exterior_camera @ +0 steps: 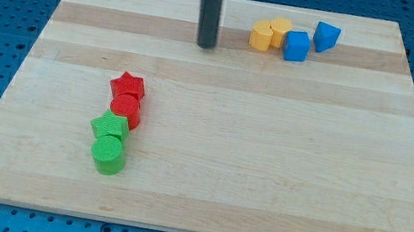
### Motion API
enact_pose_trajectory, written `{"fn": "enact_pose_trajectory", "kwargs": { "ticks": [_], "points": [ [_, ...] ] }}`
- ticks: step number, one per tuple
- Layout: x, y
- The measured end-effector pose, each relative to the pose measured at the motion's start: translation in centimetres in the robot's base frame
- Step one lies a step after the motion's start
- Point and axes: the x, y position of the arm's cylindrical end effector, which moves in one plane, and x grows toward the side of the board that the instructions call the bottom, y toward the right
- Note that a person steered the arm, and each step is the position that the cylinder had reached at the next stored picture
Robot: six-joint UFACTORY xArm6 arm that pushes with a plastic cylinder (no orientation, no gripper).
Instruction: Push the yellow blocks towards the bottom side
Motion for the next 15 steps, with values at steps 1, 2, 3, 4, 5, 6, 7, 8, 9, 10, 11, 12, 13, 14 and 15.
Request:
{"fn": "enact_pose_trajectory", "kwargs": {
  "ticks": [1, 2, 3, 4, 5, 6, 7, 8, 9, 10, 11, 12, 13, 14, 15],
  "points": [
    [-5.8, -0.3],
    [-8.3, 4.4],
    [-8.2, 11.1],
    [-7.2, 14.3],
    [-6.1, 14.7],
    [-6.0, 12.1],
    [-4.9, 8.8],
    [-2.3, 7.2],
    [-4.4, 7.4],
    [-7.8, 10.3],
    [-8.3, 15.4],
    [-7.2, 16.5],
    [-5.8, 14.7],
    [-4.4, 12.1],
    [-2.6, 9.8]
  ]
}}
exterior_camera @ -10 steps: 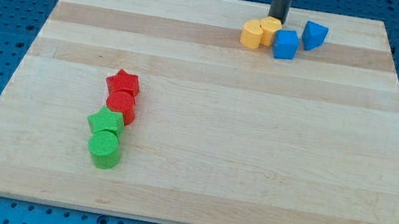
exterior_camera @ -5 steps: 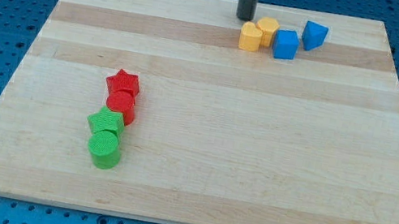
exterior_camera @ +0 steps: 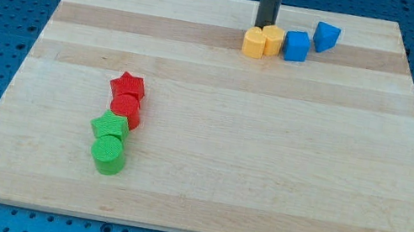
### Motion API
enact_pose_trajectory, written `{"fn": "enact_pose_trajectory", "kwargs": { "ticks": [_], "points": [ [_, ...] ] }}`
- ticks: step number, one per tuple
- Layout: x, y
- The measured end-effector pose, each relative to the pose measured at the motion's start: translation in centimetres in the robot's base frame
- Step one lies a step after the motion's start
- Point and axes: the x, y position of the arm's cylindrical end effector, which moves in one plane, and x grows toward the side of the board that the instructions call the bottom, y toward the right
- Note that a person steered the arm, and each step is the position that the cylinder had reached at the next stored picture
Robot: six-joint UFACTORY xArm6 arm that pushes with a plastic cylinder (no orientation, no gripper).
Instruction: Push the yellow blocks towards the bottom side
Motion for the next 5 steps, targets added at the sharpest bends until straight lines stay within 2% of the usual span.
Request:
{"fn": "enact_pose_trajectory", "kwargs": {
  "ticks": [2, 5],
  "points": [
    [0.7, -0.8],
    [0.5, 2.5]
  ]
}}
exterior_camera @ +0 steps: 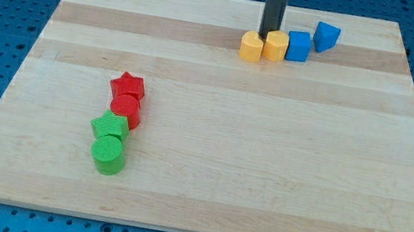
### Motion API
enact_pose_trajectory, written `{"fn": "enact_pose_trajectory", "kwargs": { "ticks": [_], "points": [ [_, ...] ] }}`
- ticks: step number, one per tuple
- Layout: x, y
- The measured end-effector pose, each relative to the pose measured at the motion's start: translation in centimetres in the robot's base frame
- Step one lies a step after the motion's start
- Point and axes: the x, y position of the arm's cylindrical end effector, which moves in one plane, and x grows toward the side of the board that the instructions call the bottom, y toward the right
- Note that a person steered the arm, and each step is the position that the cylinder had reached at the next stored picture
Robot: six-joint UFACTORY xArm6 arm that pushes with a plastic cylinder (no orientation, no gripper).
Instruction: Push the yellow blocks towards the bottom side
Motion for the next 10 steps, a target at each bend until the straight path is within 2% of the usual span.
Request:
{"fn": "enact_pose_trajectory", "kwargs": {
  "ticks": [2, 3, 4, 6, 7, 9, 10],
  "points": [
    [-0.5, 0.6],
    [-1.3, -1.8],
    [-0.7, -3.4],
    [3.4, -3.3],
    [3.0, -3.3],
    [-0.6, -3.8],
    [-0.6, -1.9]
  ]
}}
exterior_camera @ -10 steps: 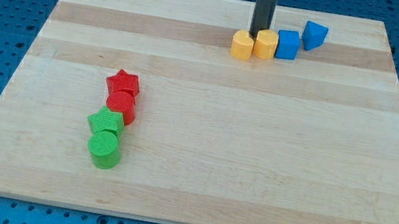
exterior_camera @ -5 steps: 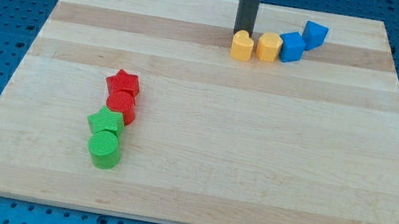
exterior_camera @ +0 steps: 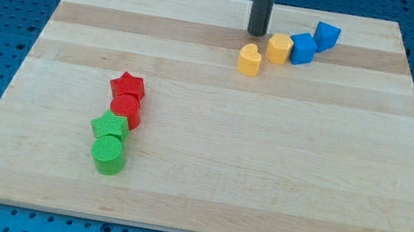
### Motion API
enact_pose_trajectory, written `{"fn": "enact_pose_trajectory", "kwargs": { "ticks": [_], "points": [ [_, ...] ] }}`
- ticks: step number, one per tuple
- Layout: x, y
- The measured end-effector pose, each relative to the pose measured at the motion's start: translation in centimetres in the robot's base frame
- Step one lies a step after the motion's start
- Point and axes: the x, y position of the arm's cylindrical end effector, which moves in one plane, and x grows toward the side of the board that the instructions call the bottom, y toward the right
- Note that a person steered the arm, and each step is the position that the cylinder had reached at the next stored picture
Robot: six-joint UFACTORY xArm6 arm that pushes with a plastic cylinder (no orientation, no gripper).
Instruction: Push the yellow blocks towards the bottom side
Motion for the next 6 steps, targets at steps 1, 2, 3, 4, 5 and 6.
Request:
{"fn": "enact_pose_trajectory", "kwargs": {
  "ticks": [1, 2, 3, 4, 5, 6],
  "points": [
    [0.9, 0.8],
    [2.2, 0.9],
    [3.4, 0.9],
    [2.2, 0.9],
    [-2.9, 1.4],
    [-7.8, 5.3]
  ]
}}
